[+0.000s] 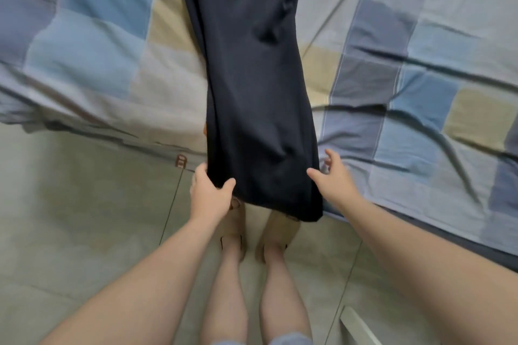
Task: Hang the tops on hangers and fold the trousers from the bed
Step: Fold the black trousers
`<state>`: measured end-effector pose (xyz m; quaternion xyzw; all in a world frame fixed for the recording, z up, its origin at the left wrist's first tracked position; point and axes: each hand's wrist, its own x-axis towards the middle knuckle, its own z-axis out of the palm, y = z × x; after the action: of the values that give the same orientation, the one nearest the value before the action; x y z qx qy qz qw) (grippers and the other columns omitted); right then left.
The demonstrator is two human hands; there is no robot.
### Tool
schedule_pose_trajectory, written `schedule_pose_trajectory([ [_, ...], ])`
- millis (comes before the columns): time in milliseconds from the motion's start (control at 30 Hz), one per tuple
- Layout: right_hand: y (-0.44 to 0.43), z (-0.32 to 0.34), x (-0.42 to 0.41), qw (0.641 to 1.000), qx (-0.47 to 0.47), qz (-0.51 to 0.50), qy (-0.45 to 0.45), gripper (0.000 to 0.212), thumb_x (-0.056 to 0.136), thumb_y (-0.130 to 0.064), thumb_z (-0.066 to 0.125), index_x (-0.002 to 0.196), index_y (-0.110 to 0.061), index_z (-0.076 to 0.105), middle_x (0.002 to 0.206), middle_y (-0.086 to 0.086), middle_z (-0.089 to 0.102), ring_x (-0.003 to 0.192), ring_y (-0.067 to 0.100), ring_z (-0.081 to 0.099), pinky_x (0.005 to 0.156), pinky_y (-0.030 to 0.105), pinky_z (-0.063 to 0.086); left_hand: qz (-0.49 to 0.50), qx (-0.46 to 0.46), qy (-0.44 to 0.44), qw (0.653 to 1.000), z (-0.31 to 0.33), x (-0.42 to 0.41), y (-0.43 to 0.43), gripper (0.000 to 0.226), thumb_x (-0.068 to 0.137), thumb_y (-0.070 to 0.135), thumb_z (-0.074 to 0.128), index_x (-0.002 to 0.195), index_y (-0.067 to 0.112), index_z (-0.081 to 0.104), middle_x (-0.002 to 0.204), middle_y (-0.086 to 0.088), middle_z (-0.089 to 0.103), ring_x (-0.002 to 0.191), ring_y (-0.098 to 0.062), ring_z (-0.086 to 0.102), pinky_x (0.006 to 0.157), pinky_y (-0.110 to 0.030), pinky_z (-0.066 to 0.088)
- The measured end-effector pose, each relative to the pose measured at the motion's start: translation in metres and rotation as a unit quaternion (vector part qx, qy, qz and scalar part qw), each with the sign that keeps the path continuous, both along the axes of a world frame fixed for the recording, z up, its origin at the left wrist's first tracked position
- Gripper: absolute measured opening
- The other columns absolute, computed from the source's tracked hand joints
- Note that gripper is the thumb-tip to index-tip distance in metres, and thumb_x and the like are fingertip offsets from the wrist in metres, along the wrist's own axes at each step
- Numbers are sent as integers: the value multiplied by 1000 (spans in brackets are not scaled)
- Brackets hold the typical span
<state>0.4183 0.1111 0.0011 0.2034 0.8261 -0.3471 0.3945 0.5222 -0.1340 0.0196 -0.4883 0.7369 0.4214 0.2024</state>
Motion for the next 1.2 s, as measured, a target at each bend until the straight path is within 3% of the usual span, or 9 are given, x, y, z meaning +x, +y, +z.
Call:
schedule_pose_trajectory([
  [167,7,-32,15,999,-15,-26,23,58,85,-38,73,135,-25,46,121,-6,59,111,20,61,90,36,50,-13,0,5,1000,-31,-7,3,42,84,43,75,112,23,51,125,-1,62,119,-29,59,96,-40,50],
  [300,9,-38,24,995,-83,-37,-43,46,78,-37,80,118,-26,59,109,-9,69,97,14,70,84,34,57,-36,55,-31,997,-44,-9,6,57,74,49,82,111,14,57,116,-2,67,110,-29,62,95,-45,54],
  [500,10,-21,47,987,-118,-11,-105,29,75,-27,86,101,-27,71,87,-15,77,79,0,72,64,15,54,-16,168,-70,983,-33,9,23,48,74,25,87,112,5,66,104,-6,73,86,-18,68,79,-39,60],
  [600,8,-3,70,985,-97,-8,-143,23,79,-24,81,100,-20,73,85,-11,76,78,5,72,66,21,54,10,204,-91,975,-14,30,32,48,75,29,86,112,3,67,88,-5,70,65,-15,58,51,-26,45],
  [800,7,48,99,986,-59,-41,-152,34,75,-40,66,89,-9,68,78,-1,68,76,20,64,71,34,46,41,234,-107,965,31,63,19,39,83,25,80,111,2,65,71,-2,59,41,-10,45,42,-18,32],
  [867,0,68,103,986,-63,-56,-143,35,69,-43,57,84,-12,65,77,0,63,75,20,59,71,35,42,32,236,-102,966,49,70,12,35,84,25,79,109,5,65,75,-3,63,46,-13,50,44,-19,35],
  [967,-11,97,111,986,-100,-86,-99,22,72,-38,53,79,-19,60,76,-6,64,79,19,58,71,34,43,26,245,-70,967,78,80,5,30,87,27,75,113,14,65,100,0,73,80,-18,68,61,-26,52],
  [1100,-22,140,131,973,-167,-144,-74,34,74,-26,66,107,-21,68,107,-3,75,103,18,69,90,37,55,41,241,-16,970,114,94,-11,33,92,27,71,124,19,64,113,7,71,102,-12,67,90,-34,55],
  [1200,-31,178,142,944,-202,-243,-90,34,80,-16,72,114,-13,69,112,5,75,109,28,70,96,44,56,66,243,-15,968,144,100,-29,27,93,32,70,118,21,66,116,5,72,105,-17,68,94,-38,55],
])
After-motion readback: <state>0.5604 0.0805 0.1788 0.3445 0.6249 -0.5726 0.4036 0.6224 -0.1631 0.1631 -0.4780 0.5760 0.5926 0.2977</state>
